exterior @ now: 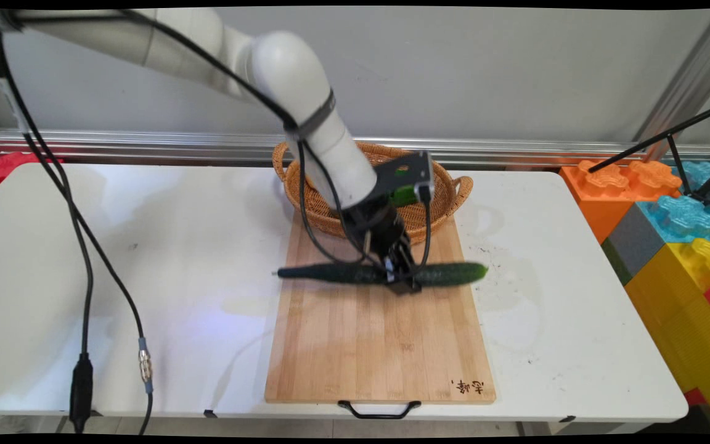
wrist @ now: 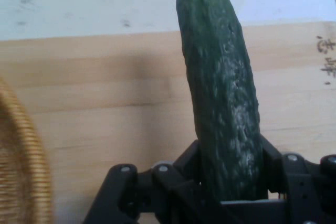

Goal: Place the picked object in the vegetable basket

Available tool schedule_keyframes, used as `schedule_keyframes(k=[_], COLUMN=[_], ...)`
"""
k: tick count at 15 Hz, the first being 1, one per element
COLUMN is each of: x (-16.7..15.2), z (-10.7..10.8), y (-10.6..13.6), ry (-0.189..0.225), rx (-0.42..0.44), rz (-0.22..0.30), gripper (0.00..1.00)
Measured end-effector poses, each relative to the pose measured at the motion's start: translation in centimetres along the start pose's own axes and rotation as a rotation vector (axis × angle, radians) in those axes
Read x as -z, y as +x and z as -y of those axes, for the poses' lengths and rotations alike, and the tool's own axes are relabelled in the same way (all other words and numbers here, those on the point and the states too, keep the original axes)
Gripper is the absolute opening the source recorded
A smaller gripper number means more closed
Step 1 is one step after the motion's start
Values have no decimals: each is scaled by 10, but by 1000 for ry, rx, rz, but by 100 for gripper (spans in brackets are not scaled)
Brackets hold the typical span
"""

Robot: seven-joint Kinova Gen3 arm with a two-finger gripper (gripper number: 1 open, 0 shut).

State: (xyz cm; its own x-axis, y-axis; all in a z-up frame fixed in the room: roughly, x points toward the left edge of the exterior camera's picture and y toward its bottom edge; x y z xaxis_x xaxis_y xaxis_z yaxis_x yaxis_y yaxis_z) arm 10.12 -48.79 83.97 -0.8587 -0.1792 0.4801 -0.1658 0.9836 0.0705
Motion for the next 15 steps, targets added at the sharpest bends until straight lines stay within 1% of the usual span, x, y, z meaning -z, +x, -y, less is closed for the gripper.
schedule_keyframes(k=[2, 6, 8, 10, 15], x=[20, 53, 59, 58, 46], z=[9, 41, 58, 75, 98], y=[10, 24, 26, 25, 20], ry=[57, 178, 217, 237, 239], rx=[-28, -105, -149, -202, -297], rz=[6, 22, 35, 55, 99], gripper=[0, 0, 0, 0, 0])
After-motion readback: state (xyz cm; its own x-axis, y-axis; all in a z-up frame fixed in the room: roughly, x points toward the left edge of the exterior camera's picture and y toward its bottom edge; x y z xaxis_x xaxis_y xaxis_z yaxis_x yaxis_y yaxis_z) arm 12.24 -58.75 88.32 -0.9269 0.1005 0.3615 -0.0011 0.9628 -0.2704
